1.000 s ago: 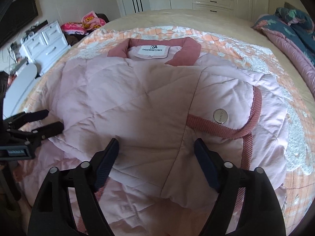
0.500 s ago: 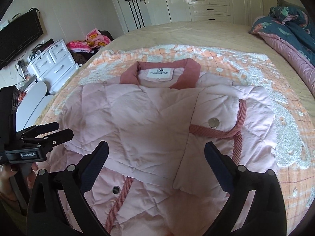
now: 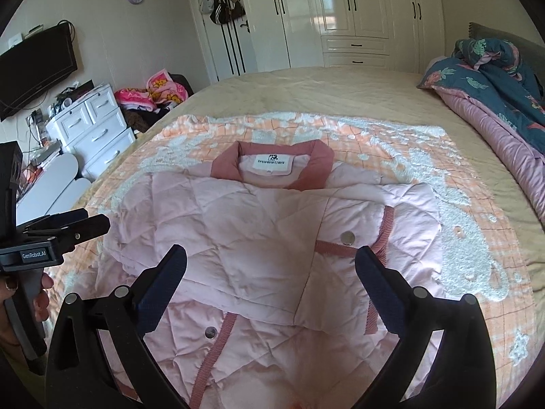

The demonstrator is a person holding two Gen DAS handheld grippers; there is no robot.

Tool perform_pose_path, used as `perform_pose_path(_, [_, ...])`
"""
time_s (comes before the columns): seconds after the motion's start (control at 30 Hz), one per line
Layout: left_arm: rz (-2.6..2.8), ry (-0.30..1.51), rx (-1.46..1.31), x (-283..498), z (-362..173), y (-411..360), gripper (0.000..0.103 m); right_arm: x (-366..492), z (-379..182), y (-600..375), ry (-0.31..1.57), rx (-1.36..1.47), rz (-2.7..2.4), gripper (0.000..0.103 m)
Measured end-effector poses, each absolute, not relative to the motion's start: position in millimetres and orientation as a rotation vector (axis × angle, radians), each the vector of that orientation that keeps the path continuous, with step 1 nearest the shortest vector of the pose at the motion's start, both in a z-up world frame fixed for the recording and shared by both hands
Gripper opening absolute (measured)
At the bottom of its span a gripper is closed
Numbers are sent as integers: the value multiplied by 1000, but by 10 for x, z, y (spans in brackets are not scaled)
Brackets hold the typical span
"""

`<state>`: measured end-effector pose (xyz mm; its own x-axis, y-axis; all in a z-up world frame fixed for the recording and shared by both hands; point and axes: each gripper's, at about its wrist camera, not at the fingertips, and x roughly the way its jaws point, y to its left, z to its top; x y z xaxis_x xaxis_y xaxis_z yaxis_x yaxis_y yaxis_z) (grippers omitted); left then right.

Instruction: Fold large clothes

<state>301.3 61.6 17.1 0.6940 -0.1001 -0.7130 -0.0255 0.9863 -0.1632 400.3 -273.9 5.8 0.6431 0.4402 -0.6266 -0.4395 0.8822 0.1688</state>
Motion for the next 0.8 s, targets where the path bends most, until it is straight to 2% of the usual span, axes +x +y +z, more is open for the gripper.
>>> perform_pose_path(0.8, [-44,666,-145,2498,671,571,94,3403,753,-3316,585,104,478,99])
